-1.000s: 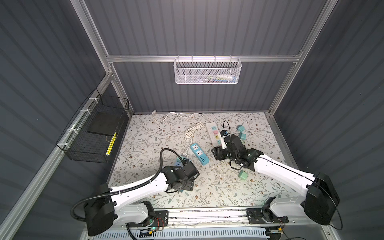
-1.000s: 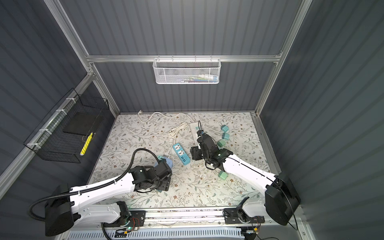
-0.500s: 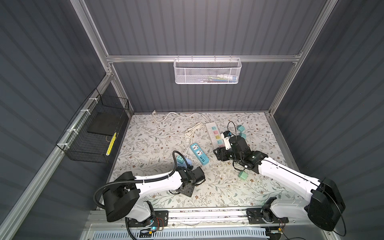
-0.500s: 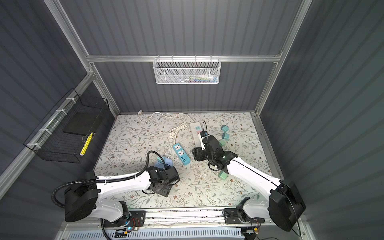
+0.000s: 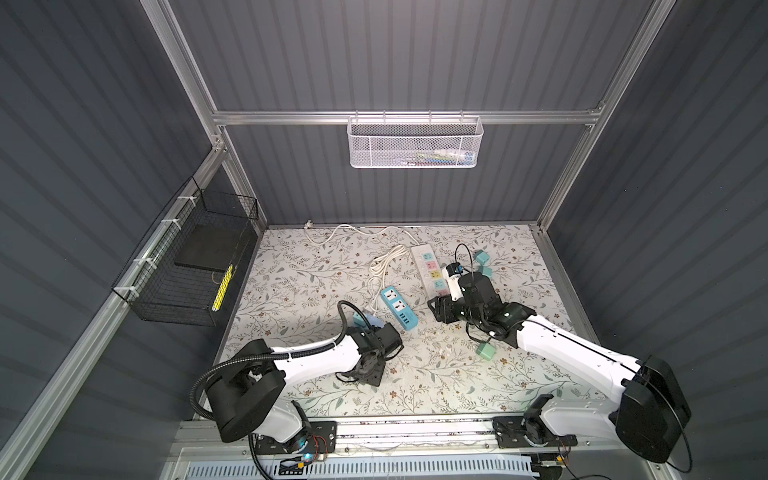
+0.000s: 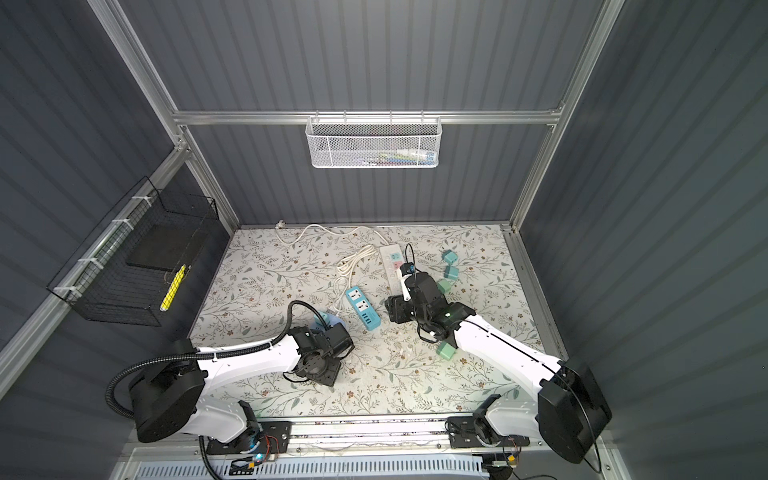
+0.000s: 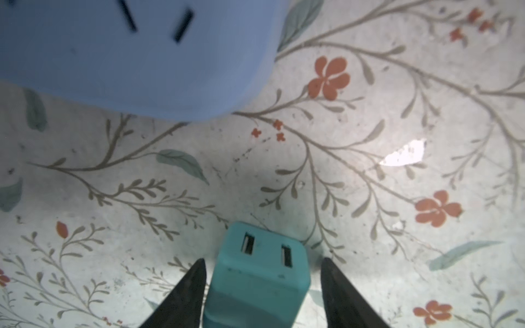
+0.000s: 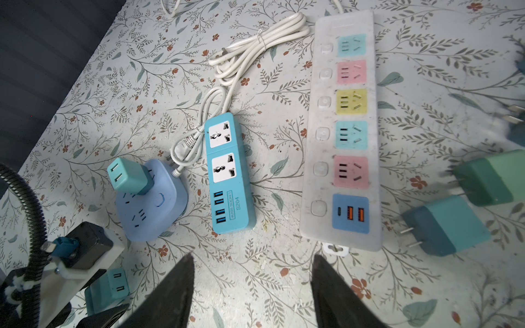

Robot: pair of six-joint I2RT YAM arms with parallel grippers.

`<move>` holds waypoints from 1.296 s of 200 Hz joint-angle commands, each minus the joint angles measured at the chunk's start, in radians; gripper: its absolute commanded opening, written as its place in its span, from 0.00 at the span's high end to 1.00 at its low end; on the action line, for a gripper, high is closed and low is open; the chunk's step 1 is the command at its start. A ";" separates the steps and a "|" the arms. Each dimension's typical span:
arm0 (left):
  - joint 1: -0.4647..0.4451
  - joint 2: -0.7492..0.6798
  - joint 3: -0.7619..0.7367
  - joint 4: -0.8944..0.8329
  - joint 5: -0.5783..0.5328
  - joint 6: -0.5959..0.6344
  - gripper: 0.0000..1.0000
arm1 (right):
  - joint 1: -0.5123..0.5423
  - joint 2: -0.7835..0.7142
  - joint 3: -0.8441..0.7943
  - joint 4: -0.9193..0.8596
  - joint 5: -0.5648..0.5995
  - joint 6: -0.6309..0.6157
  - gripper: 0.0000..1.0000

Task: Insert the plug
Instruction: 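Lower the left gripper over a teal adapter cube near the table front, then close the left gripper on the teal cube and lift it while the right gripper approaches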

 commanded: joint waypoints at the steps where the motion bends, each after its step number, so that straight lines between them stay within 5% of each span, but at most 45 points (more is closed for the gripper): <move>1: 0.005 -0.022 -0.030 0.010 0.041 -0.053 0.39 | -0.004 -0.009 -0.006 -0.001 0.008 -0.006 0.35; 57: 0.004 -0.041 -0.060 -0.004 0.038 -0.077 0.39 | -0.004 -0.016 -0.009 -0.001 0.006 -0.006 0.36; 113: 0.002 -0.047 -0.034 -0.001 0.021 -0.046 0.64 | -0.005 -0.023 -0.009 -0.017 -0.006 -0.005 0.37; 151: -0.070 -0.039 0.070 0.130 -0.089 0.114 0.77 | -0.036 -0.028 -0.008 -0.062 -0.138 -0.023 0.39; 185: -0.149 0.009 0.159 0.331 -0.172 0.328 0.79 | -0.080 -0.086 -0.028 -0.129 -0.261 -0.018 0.44; 230: -0.181 -0.118 0.034 0.726 -0.171 0.599 0.74 | -0.089 -0.179 -0.045 -0.190 -0.468 -0.021 0.49; 259: -0.186 -0.172 0.002 0.795 -0.150 0.682 0.74 | -0.087 -0.168 -0.035 -0.204 -0.551 -0.024 0.49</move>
